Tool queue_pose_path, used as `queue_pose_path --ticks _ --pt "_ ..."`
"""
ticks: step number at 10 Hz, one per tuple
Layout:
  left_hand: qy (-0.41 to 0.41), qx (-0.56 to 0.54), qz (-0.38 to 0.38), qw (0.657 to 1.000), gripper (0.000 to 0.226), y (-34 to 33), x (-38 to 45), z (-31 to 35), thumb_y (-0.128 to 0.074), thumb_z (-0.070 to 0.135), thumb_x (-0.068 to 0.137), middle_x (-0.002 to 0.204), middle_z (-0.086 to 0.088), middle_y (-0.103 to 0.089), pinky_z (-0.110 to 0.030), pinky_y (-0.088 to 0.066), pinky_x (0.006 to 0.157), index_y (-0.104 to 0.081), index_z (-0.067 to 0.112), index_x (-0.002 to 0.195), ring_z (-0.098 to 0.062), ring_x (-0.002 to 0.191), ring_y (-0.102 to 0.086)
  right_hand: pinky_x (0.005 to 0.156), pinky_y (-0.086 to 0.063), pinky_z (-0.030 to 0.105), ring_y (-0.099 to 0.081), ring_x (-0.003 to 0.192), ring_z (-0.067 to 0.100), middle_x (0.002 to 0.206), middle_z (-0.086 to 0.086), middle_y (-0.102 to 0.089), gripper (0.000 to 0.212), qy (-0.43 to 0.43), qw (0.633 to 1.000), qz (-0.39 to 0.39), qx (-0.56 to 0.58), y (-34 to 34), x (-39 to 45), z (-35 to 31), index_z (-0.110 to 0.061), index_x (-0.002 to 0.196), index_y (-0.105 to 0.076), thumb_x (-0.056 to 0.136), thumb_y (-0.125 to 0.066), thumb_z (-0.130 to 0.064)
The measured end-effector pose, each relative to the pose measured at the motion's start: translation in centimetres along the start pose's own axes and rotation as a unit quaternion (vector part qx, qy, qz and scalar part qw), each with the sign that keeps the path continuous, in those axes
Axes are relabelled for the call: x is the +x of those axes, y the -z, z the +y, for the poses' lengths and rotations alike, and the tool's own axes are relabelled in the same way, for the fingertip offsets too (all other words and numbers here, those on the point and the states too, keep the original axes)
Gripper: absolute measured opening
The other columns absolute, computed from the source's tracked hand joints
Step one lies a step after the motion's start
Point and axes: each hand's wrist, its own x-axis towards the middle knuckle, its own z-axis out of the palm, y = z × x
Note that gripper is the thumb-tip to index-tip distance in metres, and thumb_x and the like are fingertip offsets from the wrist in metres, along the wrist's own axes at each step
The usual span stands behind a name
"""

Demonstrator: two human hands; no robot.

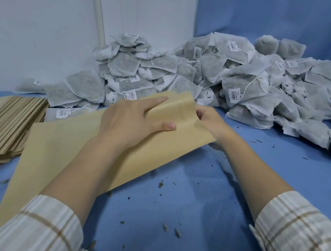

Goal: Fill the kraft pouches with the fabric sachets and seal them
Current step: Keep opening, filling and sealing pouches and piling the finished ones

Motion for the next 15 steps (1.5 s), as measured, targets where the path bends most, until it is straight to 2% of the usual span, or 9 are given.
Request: queue_pose_path --ticks 2,5,6,7,8,9,11,13,15 --pt "-0.020 -0.057 -0.038 0.997 0.064 0.3 -0.2 -0.4 -0.061 0.083 0.055 0.117 0.023 -0.061 -0.032 -0.044 0.083 -0.046 0.068 0.116 -0.012 0.114 -0.051 0.055 -0.053 0.017 -0.066 0.063 0.000 0.076 -0.010 -0.070 0.021 -0.109 0.980 -0.168 0.005 -0.1 -0.2 -0.7 -0.027 0.092 -0.058 0.083 -0.061 -0.008" --pt "-0.015 0.005 0.035 0.999 0.066 -0.3 -0.1 -0.1 -0.053 0.083 0.062 0.120 0.014 -0.063 -0.028 -0.031 0.076 -0.040 0.065 0.125 -0.018 0.115 -0.052 0.038 -0.030 0.009 -0.038 0.059 0.014 0.062 0.000 -0.042 0.039 -0.105 0.963 0.182 -0.169 -2.0 6.0 -0.1 -0.012 0.057 -0.045 0.096 -0.041 -0.010" --pt "-0.013 -0.007 0.036 0.999 0.067 -0.4 0.0 -0.2 -0.052 0.084 0.061 0.116 0.012 -0.065 -0.029 -0.032 0.074 -0.040 0.065 0.125 -0.018 0.112 -0.053 0.058 -0.034 0.019 -0.054 0.101 0.020 0.121 0.006 -0.049 0.027 -0.149 0.948 0.255 -0.115 -1.0 6.4 0.7 -0.003 0.104 -0.065 0.096 -0.041 -0.015" --pt "-0.013 -0.007 0.033 0.999 0.069 -0.4 0.0 -0.2 -0.051 0.085 0.060 0.116 0.012 -0.064 -0.030 -0.033 0.074 -0.040 0.066 0.124 -0.019 0.113 -0.053 0.071 -0.039 0.008 -0.056 0.081 -0.009 0.117 -0.003 -0.057 0.040 -0.115 0.971 0.205 -0.053 -1.3 6.8 2.9 -0.013 0.122 -0.055 0.102 -0.020 -0.014" --pt "-0.011 0.007 0.014 1.000 0.069 -0.5 0.2 -0.4 -0.049 0.086 0.061 0.116 0.012 -0.063 -0.030 -0.034 0.074 -0.038 0.066 0.126 -0.019 0.114 -0.051 0.081 -0.045 0.004 -0.060 0.088 -0.007 0.108 -0.016 -0.059 0.047 -0.215 0.907 0.362 -0.030 -8.2 4.6 1.6 -0.038 0.124 -0.051 0.098 -0.012 -0.035" --pt "0.001 0.004 0.012 1.000 0.069 -0.4 0.3 -0.7 -0.049 0.086 0.060 0.116 0.011 -0.063 -0.030 -0.033 0.072 -0.037 0.067 0.125 -0.018 0.113 -0.052 0.095 -0.044 0.018 -0.059 0.090 0.005 0.095 -0.003 -0.053 0.054 -0.151 0.971 0.183 0.031 -5.6 4.6 1.1 -0.022 0.095 -0.055 0.096 -0.004 -0.037" --pt "0.016 -0.004 0.019 1.000 0.071 -0.4 0.1 -0.8 -0.050 0.086 0.058 0.114 0.007 -0.064 -0.030 -0.034 0.071 -0.040 0.066 0.124 -0.020 0.110 -0.053 0.058 -0.042 0.019 -0.051 0.061 0.012 0.063 -0.001 -0.054 0.030 -0.147 0.914 0.331 0.182 -1.5 5.8 2.7 -0.013 0.060 -0.054 0.082 -0.067 -0.029" --pt "0.017 -0.004 0.012 1.000 0.072 -0.5 0.2 -0.8 -0.051 0.086 0.058 0.120 0.008 -0.062 -0.031 -0.037 0.075 -0.040 0.064 0.126 -0.021 0.115 -0.051 0.045 -0.029 0.024 -0.039 0.052 0.016 0.059 -0.002 -0.045 0.013 -0.174 0.826 0.493 0.210 -0.1 5.5 3.1 -0.015 0.069 -0.049 0.075 -0.060 -0.010" --pt "0.016 0.003 0.010 1.000 0.071 -0.6 0.1 -0.8 -0.052 0.086 0.059 0.121 0.009 -0.062 -0.030 -0.035 0.075 -0.040 0.064 0.126 -0.020 0.117 -0.050 0.068 -0.043 0.016 -0.056 0.085 0.020 0.092 0.007 -0.058 0.039 -0.193 0.936 0.285 -0.071 -0.2 6.3 3.0 -0.008 0.095 -0.058 0.082 -0.063 -0.045"
